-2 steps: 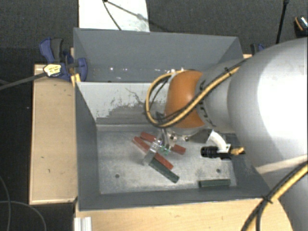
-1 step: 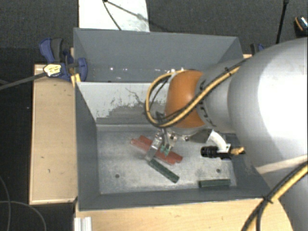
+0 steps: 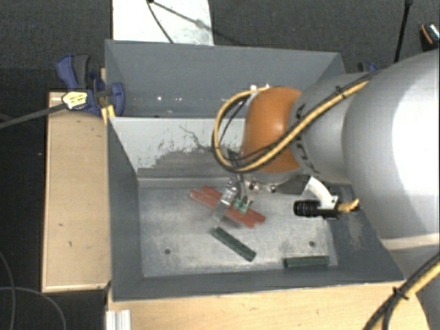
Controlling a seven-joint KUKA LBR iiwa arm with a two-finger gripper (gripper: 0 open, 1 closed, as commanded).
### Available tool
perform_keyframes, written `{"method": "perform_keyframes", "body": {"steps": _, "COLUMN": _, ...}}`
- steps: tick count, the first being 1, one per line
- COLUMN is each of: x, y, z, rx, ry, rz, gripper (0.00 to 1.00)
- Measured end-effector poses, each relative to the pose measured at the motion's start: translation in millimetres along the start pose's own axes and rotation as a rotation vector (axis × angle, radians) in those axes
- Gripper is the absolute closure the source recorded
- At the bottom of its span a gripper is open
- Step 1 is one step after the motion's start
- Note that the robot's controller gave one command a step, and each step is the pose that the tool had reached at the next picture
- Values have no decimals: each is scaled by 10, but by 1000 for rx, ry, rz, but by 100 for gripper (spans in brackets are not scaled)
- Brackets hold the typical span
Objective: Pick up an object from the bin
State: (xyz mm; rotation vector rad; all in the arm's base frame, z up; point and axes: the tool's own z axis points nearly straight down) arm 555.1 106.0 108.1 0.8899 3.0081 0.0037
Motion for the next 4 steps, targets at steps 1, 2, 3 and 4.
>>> {"method": "perform_keyframes", "body": {"steps": 1, "x": -12, "y": 4, "z": -229, "rx": 0, "ry": 0, "rz": -5, "gripper": 100}}
{"method": "perform_keyframes", "body": {"steps": 2, "x": -19, "y": 8, "z": -312, "rx": 0, "ry": 0, "rz": -8, "gripper": 100}}
{"method": "perform_keyframes", "body": {"steps": 3, "x": -27, "y": 11, "z": -327, "rx": 0, "ry": -2, "rz": -11, "gripper": 100}}
{"method": "perform_keyframes", "body": {"steps": 4, "x": -44, "y": 22, "z": -907, "rx": -1, "ry": -1, "rz": -15, "gripper": 100}}
